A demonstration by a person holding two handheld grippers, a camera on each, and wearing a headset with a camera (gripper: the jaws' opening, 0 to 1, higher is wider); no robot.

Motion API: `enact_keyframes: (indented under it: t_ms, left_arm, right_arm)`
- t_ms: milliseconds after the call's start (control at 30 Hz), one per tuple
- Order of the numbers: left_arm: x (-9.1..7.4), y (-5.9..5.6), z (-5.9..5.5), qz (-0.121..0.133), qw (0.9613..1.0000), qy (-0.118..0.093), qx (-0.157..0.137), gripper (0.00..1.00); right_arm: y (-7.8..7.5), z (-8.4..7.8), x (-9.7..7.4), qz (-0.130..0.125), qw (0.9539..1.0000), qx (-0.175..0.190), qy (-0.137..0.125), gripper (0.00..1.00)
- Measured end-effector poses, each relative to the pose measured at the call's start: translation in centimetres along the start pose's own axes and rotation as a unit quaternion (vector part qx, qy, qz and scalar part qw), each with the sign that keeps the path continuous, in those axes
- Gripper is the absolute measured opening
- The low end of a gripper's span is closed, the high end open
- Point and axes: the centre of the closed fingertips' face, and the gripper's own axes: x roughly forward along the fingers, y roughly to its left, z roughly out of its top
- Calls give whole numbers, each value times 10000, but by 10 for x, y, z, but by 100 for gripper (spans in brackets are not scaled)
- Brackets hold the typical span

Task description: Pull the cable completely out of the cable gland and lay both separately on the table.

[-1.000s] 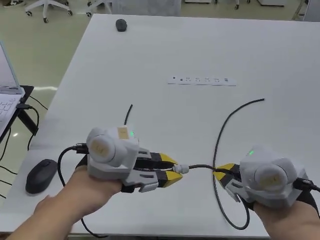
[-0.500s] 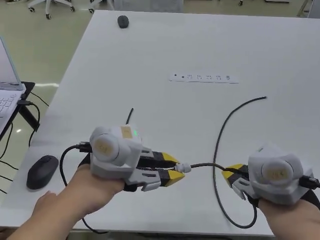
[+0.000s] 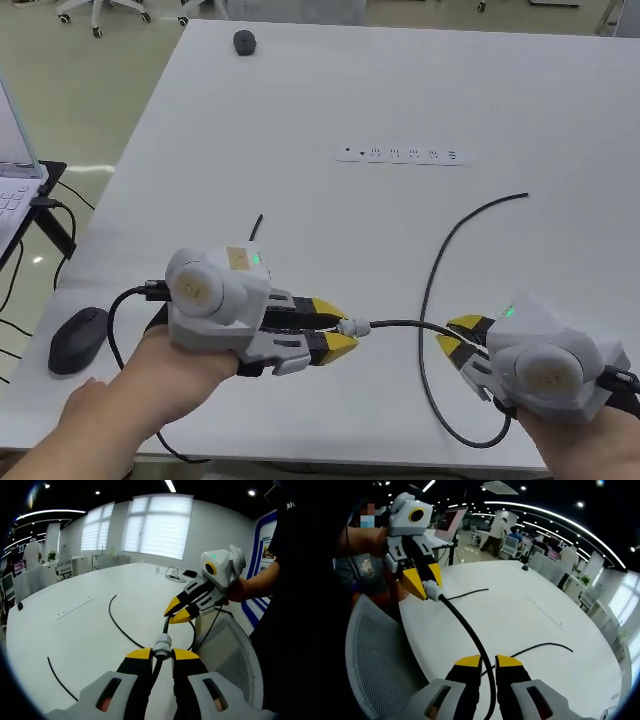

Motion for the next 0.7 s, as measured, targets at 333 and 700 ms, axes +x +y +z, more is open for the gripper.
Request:
enact_keyframes:
  t_ms: [333,700]
  left_arm:
    - [7,-5,-2,-28,9998,153,78,15]
    - [13,-10,-5,-60,9988,368,329,15]
  right_arm:
    - [32,31,-2,361,9915,-1246,57,8]
    - [48,43,4,691,9777,-1980,80,2]
